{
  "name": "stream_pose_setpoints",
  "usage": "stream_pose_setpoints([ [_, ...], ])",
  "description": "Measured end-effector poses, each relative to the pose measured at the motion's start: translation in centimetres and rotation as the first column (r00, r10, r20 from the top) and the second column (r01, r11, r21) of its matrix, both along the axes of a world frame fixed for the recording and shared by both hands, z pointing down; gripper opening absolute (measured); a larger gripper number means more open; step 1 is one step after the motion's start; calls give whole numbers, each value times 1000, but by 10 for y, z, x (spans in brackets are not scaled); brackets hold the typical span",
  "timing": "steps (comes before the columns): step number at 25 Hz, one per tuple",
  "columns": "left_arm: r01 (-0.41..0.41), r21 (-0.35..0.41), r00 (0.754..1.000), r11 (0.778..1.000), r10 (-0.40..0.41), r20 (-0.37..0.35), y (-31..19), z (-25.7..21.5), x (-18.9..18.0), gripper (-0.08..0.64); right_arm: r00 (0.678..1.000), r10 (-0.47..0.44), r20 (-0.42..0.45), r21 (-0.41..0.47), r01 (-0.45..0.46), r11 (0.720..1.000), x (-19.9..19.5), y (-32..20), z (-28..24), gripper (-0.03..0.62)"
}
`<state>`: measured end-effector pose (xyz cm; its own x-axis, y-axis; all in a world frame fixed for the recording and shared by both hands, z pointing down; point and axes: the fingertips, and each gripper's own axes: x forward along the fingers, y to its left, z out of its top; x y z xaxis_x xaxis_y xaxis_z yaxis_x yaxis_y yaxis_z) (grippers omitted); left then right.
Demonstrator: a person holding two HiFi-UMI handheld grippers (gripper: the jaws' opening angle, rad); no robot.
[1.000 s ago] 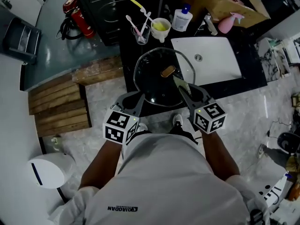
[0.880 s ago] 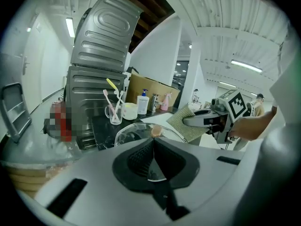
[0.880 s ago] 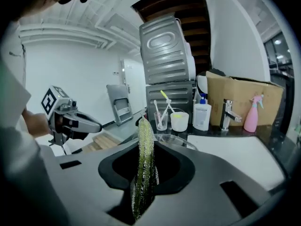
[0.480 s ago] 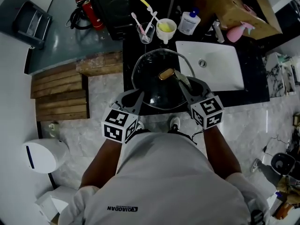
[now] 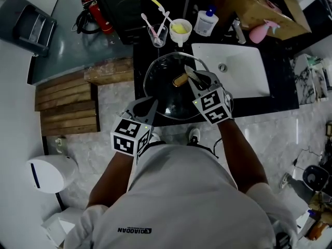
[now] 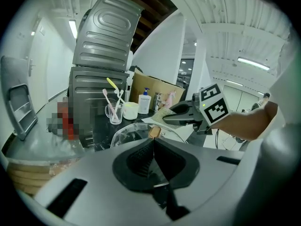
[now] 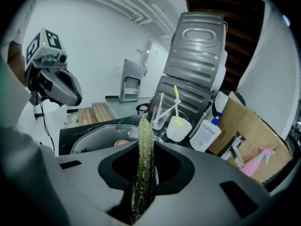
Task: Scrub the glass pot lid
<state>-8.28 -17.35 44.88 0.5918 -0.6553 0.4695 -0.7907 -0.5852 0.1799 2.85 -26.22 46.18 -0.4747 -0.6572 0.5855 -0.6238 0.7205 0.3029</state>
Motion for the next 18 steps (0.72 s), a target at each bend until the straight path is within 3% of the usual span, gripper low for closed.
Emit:
stream_pose_setpoints([
  [8,2,1,1000,1000,-2,-16,-1,0,-7,16,997,-22,-76,-46,19,999,-12,-11,20,81],
  [18,11,0,1000,1000,-11,-26,0,3,-17,16,990,-33,-134,-32,29,999,-23,-7,29,83],
])
